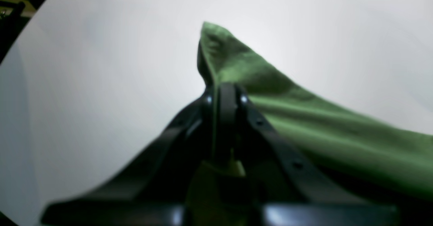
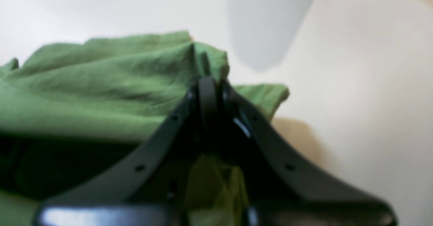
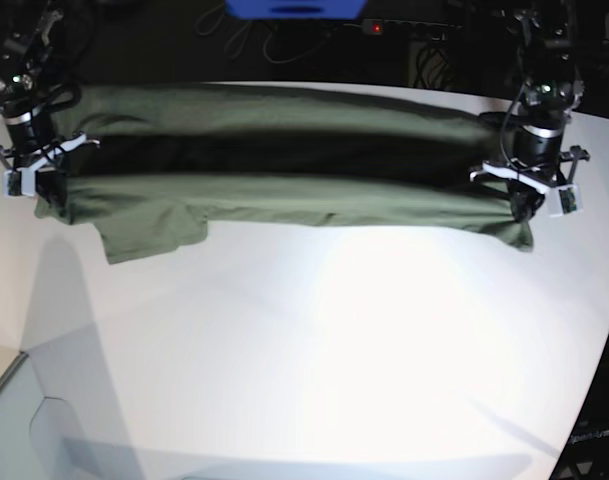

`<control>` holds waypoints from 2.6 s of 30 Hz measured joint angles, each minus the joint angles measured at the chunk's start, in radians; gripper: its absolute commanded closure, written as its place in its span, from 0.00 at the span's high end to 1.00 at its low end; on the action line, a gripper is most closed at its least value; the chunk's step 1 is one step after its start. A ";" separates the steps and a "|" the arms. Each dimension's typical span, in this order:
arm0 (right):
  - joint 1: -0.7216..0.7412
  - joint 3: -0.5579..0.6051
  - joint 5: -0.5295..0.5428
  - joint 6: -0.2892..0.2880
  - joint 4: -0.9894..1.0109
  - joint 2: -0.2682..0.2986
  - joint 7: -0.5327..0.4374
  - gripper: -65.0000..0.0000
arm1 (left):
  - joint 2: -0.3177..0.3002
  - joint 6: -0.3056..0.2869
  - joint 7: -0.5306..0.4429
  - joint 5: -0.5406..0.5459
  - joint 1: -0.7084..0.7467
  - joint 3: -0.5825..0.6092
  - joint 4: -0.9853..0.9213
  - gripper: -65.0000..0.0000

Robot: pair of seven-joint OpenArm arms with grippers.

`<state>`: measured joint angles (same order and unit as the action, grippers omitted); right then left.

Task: Layout the t-shirt on the table in an organized manner, then fold the t-shirt properly
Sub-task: 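Grasp the hem corners and fold them over toward the collar with both grippers, then lay the folded hem down and adjust the right gripper's grip on the fold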

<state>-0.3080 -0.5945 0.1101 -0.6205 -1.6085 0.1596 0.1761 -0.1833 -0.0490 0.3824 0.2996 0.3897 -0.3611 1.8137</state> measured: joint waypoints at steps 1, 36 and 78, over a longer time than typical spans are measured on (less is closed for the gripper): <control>-0.009 0.002 0.000 0.000 0.000 -0.001 0.000 0.00 | 0.000 0.000 -0.011 0.000 0.001 0.004 0.000 0.00; -0.150 0.010 -0.004 -0.001 0.003 0.002 0.006 0.59 | -0.001 0.003 -0.013 -0.003 0.018 0.002 -0.220 0.44; 0.390 0.156 -0.005 0.014 0.291 0.023 0.378 0.62 | 0.000 0.004 -0.013 -0.003 0.026 -0.002 -0.215 0.45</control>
<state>0.0822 -0.4381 0.1055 -0.6064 -1.3174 0.1822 0.5537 -0.1829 -0.0452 0.3698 0.2962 0.4156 -0.3634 1.5990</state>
